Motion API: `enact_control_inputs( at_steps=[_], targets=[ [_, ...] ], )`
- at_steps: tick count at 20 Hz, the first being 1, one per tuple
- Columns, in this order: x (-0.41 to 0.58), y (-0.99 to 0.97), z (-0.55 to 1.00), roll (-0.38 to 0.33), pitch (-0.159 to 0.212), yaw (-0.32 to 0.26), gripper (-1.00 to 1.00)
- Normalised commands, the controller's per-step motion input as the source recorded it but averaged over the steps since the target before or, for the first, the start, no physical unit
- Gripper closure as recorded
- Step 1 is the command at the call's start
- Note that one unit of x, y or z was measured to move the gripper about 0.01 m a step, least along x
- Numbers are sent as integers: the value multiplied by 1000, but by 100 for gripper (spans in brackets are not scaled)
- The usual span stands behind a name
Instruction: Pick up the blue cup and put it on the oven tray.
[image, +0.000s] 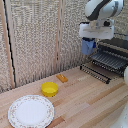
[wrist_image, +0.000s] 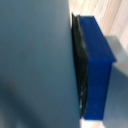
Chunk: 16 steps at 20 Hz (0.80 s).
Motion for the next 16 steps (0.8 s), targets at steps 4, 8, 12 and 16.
enact_control_inputs(
  at_steps=[4, 8, 12, 16],
  targets=[
    [427, -971, 156, 0, 47, -45, 100],
    [349, -945, 231, 0, 87, -57, 100],
    [204, -883, 217, 0, 121, -92, 100],
    [102, -795, 95, 0, 123, -132, 100]
  ],
)
